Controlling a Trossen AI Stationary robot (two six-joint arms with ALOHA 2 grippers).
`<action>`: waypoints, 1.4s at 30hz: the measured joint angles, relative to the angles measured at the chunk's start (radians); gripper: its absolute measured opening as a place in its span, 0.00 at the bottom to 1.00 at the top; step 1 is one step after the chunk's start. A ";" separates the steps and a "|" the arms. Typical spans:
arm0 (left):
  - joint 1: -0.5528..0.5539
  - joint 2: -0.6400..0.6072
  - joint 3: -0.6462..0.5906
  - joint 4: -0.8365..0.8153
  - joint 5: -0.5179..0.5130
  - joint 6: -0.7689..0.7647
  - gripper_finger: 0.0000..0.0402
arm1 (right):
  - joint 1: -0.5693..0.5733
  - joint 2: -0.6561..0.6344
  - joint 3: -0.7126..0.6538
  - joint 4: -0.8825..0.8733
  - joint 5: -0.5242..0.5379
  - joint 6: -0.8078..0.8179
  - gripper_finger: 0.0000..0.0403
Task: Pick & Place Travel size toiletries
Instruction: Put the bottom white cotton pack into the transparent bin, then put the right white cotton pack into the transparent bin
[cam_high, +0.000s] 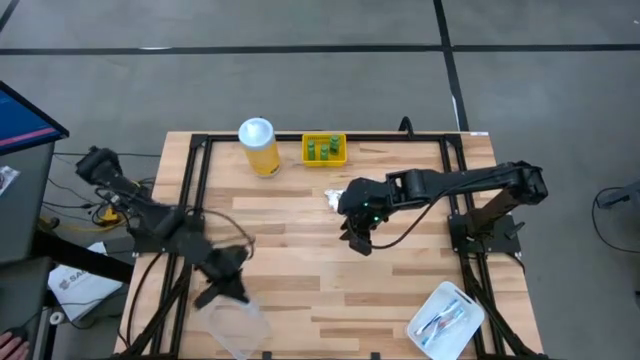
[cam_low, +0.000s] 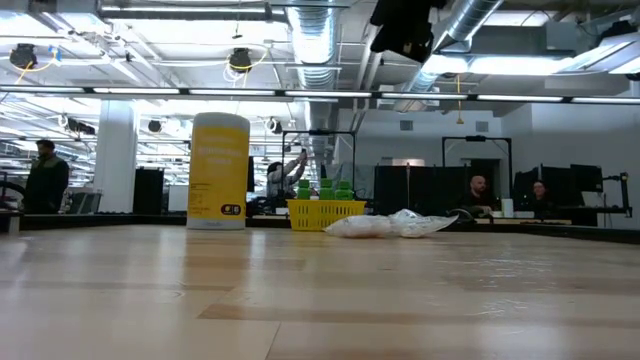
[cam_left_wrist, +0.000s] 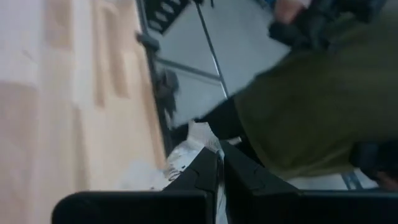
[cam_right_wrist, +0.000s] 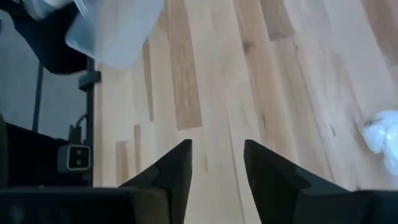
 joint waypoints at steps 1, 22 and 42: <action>-0.045 0.010 0.000 0.000 -0.032 -0.029 0.00 | 0.000 0.004 0.000 -0.005 0.000 0.000 0.34; -0.235 0.289 0.000 -0.083 0.008 -0.124 0.22 | -0.013 0.014 -0.005 -0.016 0.031 0.034 0.44; 0.023 -0.190 0.000 -0.088 -0.455 0.014 0.50 | -0.310 0.166 -0.005 -0.273 0.263 0.223 0.51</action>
